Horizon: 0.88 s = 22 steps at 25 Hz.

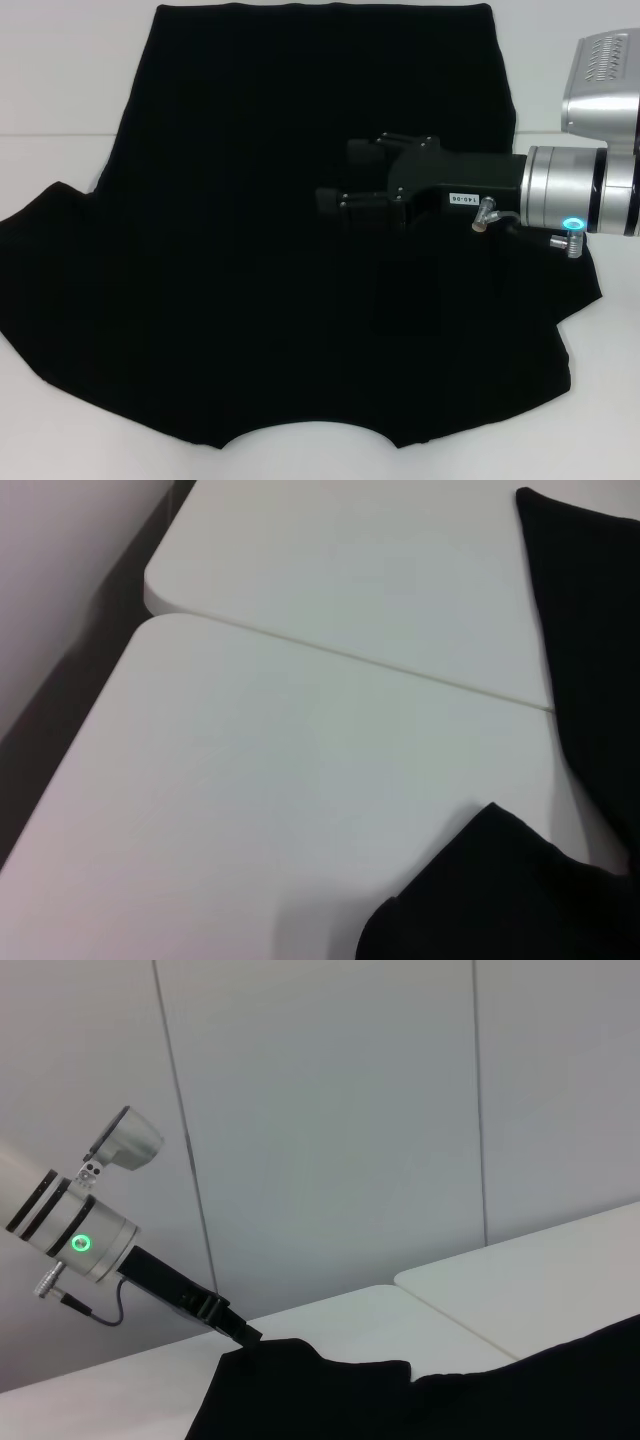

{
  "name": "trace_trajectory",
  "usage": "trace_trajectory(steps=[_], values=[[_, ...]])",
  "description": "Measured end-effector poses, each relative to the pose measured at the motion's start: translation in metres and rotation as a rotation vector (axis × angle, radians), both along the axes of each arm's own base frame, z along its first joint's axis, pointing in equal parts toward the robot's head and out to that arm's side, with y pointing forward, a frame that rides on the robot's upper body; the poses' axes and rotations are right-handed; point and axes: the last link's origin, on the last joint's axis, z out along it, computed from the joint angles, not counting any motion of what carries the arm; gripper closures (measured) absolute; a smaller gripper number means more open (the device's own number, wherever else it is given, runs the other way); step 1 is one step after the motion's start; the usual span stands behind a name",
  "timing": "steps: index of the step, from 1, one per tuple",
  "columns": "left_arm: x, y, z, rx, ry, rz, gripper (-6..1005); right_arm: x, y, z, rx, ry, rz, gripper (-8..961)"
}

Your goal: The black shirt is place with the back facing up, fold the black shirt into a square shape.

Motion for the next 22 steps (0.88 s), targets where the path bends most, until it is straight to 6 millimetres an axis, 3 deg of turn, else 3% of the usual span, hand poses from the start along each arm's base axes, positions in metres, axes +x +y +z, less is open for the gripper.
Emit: trace_trajectory(steps=[15, 22], values=[[-0.003, -0.003, 0.002, 0.008, -0.004, 0.008, 964, 0.001, 0.000, -0.001, 0.004, -0.003, -0.004, 26], [0.021, 0.016, -0.010, -0.033, -0.011, -0.090, 961, 0.002, 0.000, -0.001, 0.004, -0.004, -0.007, 26]])
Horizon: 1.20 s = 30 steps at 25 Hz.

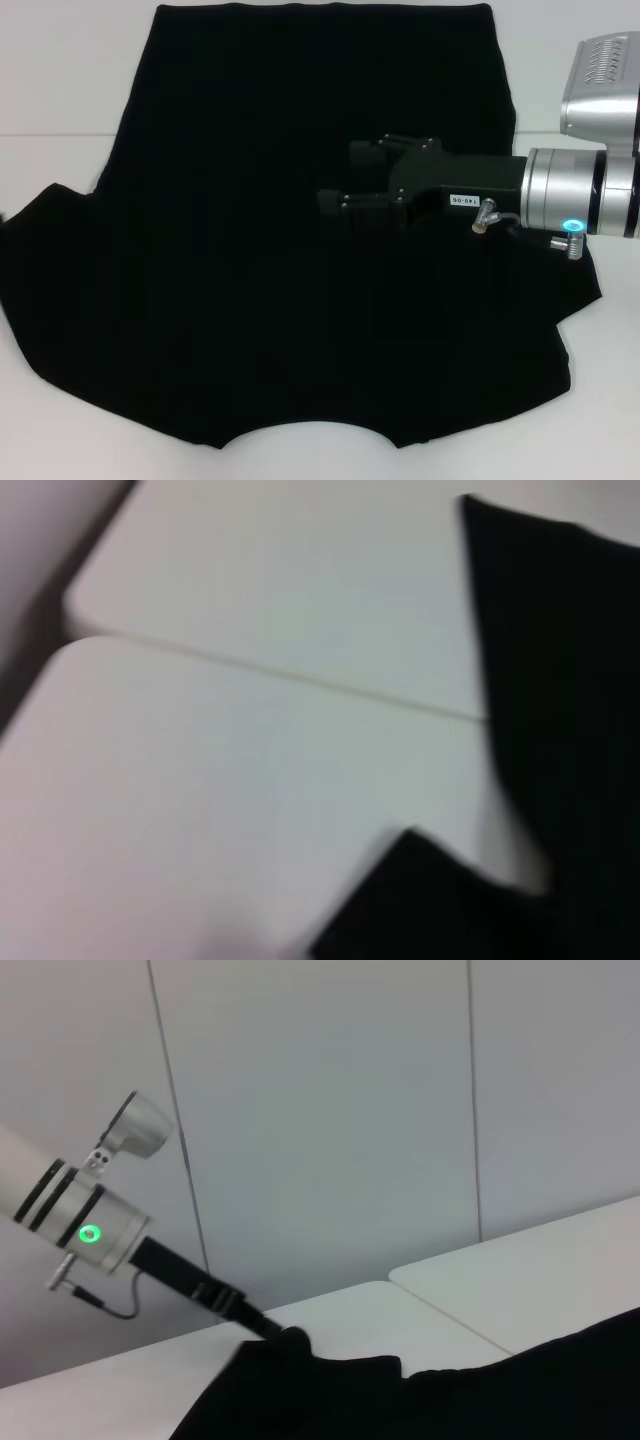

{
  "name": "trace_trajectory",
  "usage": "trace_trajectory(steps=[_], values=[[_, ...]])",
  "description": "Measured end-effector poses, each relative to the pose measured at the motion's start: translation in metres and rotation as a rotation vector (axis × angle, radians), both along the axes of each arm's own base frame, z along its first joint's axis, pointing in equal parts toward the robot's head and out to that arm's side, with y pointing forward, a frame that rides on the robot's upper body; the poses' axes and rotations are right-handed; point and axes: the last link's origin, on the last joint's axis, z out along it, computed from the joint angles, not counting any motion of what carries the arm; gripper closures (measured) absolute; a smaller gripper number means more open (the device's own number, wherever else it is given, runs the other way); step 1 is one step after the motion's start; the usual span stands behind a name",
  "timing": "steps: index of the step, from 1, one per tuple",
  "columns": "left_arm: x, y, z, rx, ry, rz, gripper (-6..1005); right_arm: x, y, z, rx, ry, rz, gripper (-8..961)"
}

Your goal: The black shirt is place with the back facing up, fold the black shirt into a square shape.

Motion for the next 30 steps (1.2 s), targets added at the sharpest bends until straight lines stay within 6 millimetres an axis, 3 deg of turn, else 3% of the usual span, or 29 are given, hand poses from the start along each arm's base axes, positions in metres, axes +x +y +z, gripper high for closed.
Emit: trace_trajectory(steps=[4, 8, 16, 24, 30], values=[[0.033, 0.020, -0.015, -0.036, -0.016, -0.129, 959, 0.001, -0.001, 0.000, -0.001, 0.001, -0.002, 26], [0.049, 0.027, -0.027, -0.072, -0.020, -0.187, 957, 0.002, -0.001, 0.000, -0.001, 0.000, -0.003, 26], [0.081, 0.015, -0.060, -0.173, -0.126, -0.397, 953, 0.008, -0.004, 0.002, -0.002, 0.003, -0.013, 26], [0.084, 0.004, -0.090, -0.221, -0.239, -0.459, 949, 0.009, -0.002, 0.005, 0.013, -0.001, -0.016, 26], [0.084, 0.006, -0.097, -0.221, -0.240, -0.472, 904, 0.011, 0.001, 0.010, 0.029, -0.002, -0.023, 26]])
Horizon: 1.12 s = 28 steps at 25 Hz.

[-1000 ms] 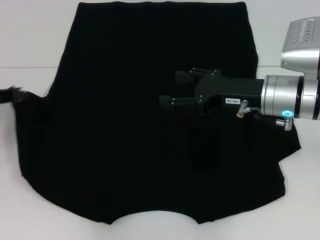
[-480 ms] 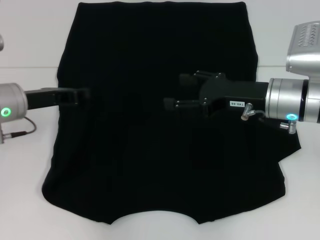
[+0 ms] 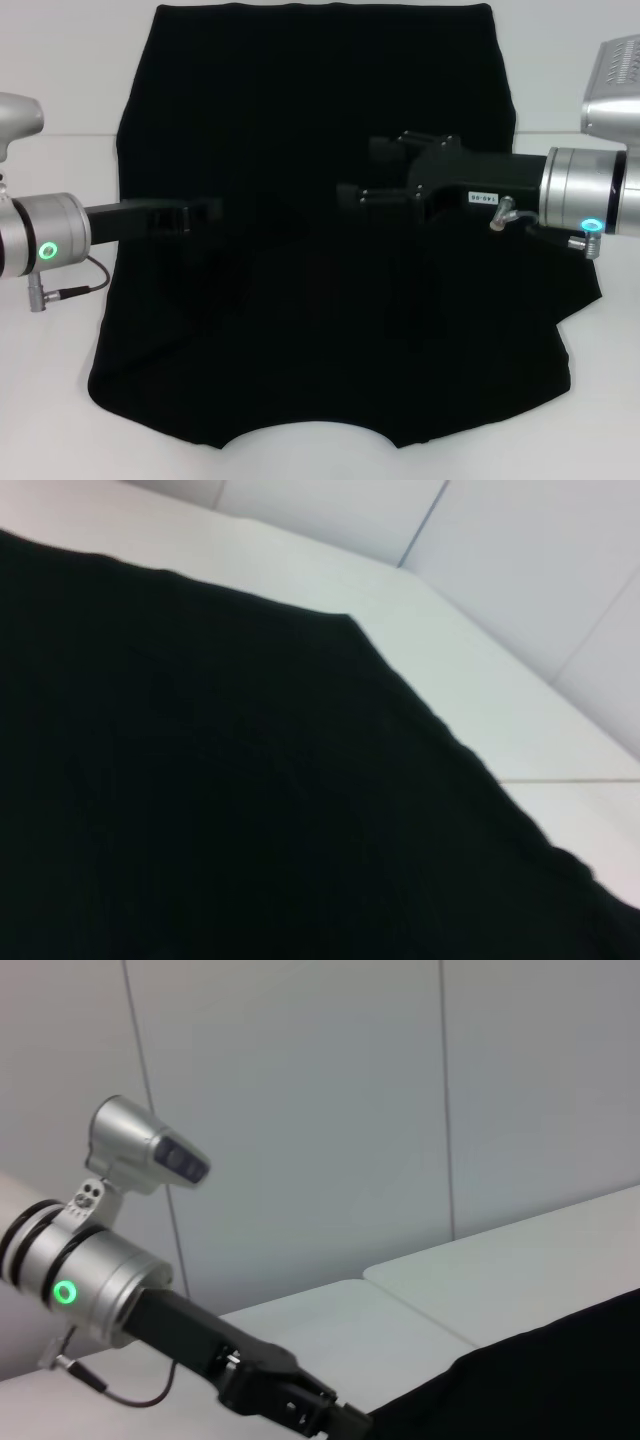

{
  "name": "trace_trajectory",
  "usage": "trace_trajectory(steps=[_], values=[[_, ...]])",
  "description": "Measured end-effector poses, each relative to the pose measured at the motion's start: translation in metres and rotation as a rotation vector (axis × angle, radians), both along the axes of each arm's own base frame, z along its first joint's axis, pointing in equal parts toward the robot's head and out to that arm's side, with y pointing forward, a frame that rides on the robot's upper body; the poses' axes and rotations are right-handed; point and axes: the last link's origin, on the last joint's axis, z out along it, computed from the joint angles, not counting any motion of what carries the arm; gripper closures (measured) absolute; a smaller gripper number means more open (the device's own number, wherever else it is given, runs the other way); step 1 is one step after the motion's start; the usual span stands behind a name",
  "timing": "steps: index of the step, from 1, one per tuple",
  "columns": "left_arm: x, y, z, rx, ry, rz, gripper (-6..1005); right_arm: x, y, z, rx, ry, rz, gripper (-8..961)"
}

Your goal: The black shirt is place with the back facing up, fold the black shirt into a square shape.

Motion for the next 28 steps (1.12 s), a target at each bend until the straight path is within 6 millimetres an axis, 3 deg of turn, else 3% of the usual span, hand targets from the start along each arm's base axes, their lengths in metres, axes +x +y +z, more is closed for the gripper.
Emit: trace_trajectory(steps=[4, 9, 14, 20, 22, 28], values=[[0.015, -0.004, -0.002, -0.033, -0.061, -0.073, 846, 0.005, 0.006, 0.010, 0.019, 0.015, -0.055, 26], [0.039, -0.016, -0.001, -0.007, -0.172, -0.307, 773, 0.034, 0.025, 0.031, 0.039, 0.020, -0.346, 27], [0.050, -0.033, -0.017, 0.056, -0.165, -0.598, 544, 0.063, 0.026, 0.047, -0.016, 0.011, -0.624, 27], [0.054, -0.046, -0.043, 0.017, -0.036, -0.792, 316, 0.086, 0.019, 0.060, -0.078, -0.101, -0.838, 27], [0.054, -0.050, -0.046, -0.007, -0.015, -0.824, 88, 0.090, 0.017, 0.066, -0.086, -0.126, -0.887, 27], [0.055, -0.056, -0.048, -0.018, -0.010, -0.872, 50, 0.111, 0.014, 0.085, -0.046, -0.169, -1.024, 27]])
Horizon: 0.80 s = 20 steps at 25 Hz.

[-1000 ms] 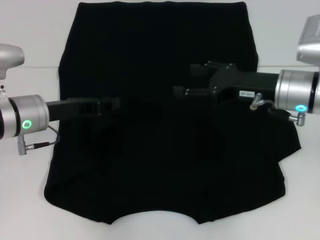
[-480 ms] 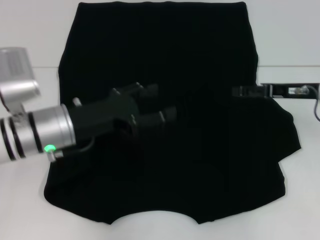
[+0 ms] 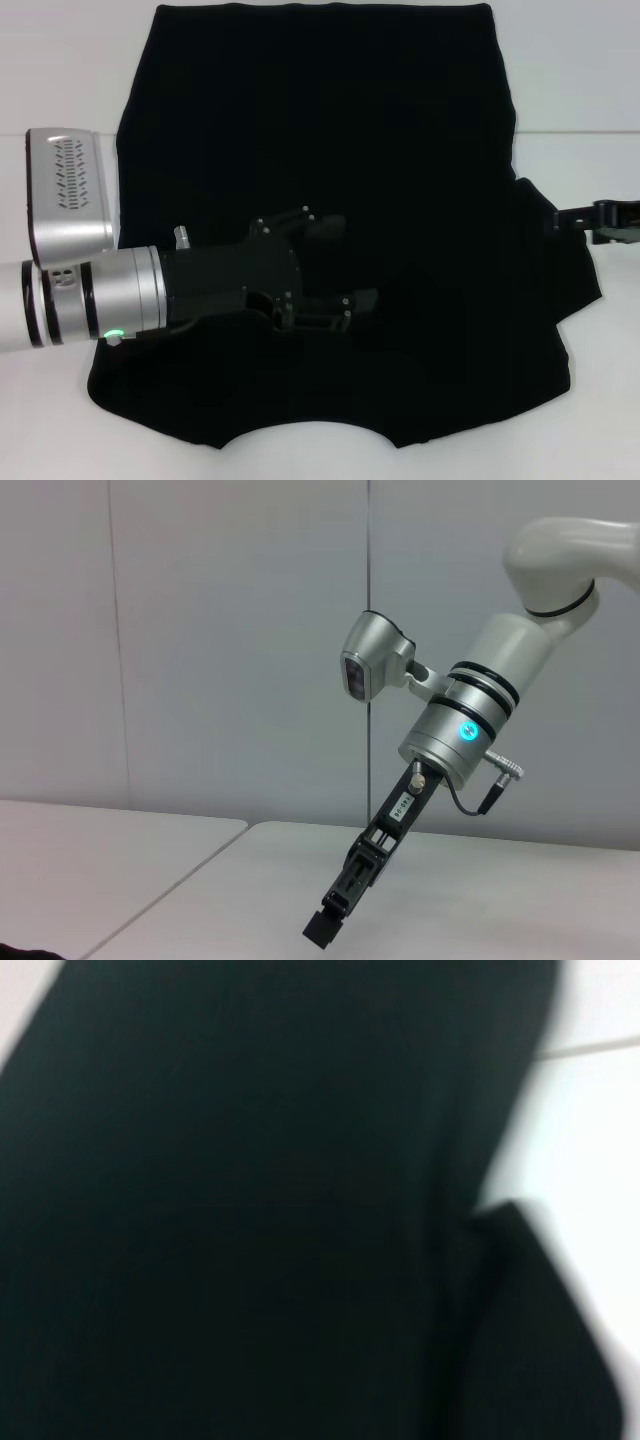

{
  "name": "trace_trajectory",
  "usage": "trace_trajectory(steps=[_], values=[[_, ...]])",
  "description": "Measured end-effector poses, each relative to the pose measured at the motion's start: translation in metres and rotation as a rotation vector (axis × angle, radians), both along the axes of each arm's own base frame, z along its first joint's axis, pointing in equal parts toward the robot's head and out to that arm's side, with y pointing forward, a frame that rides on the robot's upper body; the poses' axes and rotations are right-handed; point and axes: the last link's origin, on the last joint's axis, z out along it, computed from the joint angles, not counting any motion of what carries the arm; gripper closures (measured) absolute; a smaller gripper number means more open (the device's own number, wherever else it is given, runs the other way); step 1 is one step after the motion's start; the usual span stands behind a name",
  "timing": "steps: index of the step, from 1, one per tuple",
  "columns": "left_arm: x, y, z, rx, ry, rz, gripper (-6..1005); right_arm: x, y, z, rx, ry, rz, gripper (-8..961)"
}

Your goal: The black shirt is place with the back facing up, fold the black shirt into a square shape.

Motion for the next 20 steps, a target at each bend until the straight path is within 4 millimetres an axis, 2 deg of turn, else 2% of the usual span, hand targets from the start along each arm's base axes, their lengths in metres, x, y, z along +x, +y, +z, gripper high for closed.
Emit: trace_trajectory(steps=[5, 20], values=[[-0.001, -0.001, -0.001, -0.002, 0.002, 0.003, 50, 0.010, 0.000, 0.005, 0.015, -0.045, -0.036, 27], [-0.001, -0.002, -0.005, -0.008, 0.000, 0.006, 50, 0.018, -0.007, -0.005, -0.013, -0.051, -0.065, 27]])
